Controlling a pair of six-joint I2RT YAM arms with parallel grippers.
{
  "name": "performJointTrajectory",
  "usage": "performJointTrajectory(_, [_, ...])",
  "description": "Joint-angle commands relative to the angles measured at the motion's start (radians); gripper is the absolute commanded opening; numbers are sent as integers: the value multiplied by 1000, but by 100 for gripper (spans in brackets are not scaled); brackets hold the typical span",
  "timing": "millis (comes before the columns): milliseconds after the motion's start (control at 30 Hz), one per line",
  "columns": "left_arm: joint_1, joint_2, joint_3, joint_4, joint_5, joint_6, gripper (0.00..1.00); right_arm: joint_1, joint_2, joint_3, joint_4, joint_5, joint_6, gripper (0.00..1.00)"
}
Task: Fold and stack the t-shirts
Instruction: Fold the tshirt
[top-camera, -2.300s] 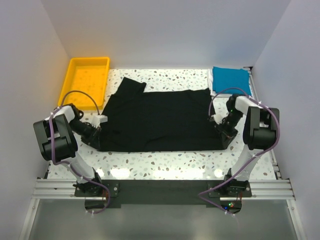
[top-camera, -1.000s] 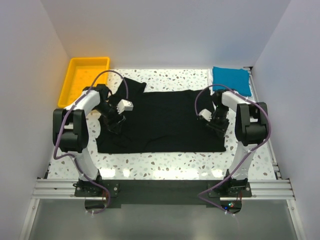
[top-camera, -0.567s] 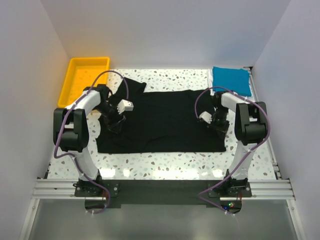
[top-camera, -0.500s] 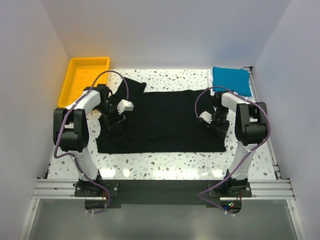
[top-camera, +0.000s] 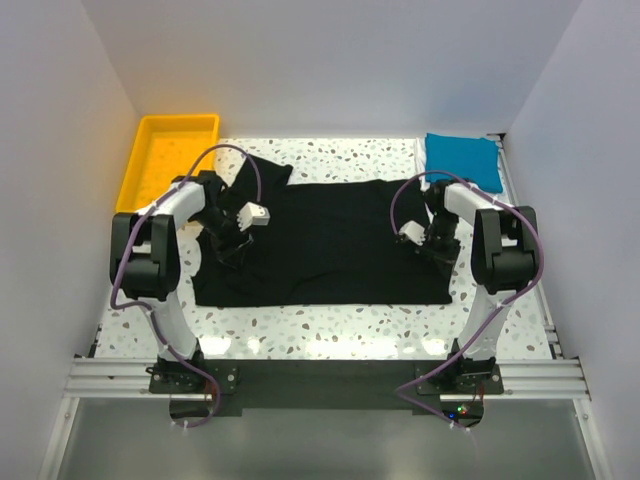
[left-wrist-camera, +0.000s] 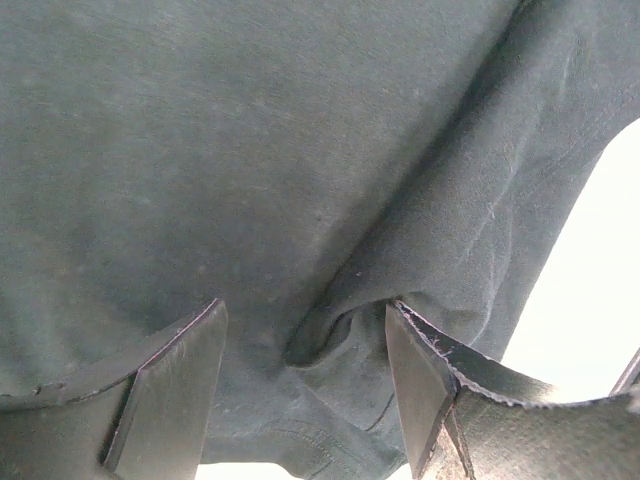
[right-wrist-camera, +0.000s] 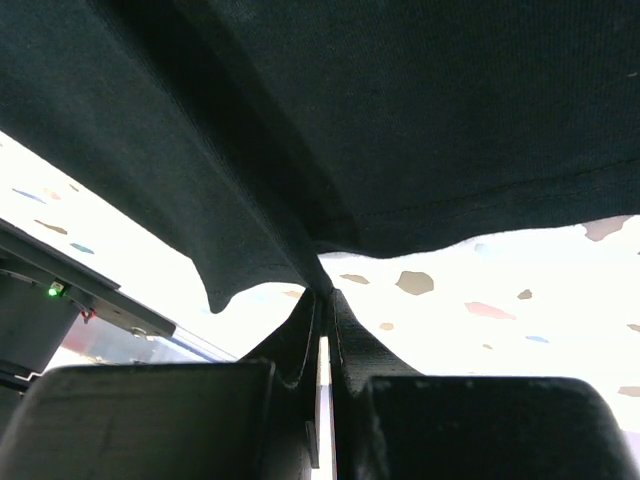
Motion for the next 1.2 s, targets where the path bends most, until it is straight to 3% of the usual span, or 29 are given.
performJointTrajectory(0, [-12, -1, -19, 36, -8, 41, 69, 2, -51, 34, -28, -5, -6, 0])
performJointTrajectory(100, [-12, -4, -24, 35, -6, 41, 56, 2, -56, 37, -31, -5, -6, 0])
performJointTrajectory(133, [-12, -13, -24, 27, -5, 45, 43, 2, -60, 38, -31, -5, -6, 0])
performJointTrajectory(333, [17, -142, -68, -16, -12, 58, 1, 2, -106, 41, -41, -5, -17, 0])
performJointTrajectory(633, [91, -245, -58, -117, 4, 85, 0, 0, -143, 46, -32, -22, -35, 0])
performJointTrajectory(1167, [117, -165, 60, -128, 1, 56, 0, 2, -53, 169, 4, -11, -15, 0])
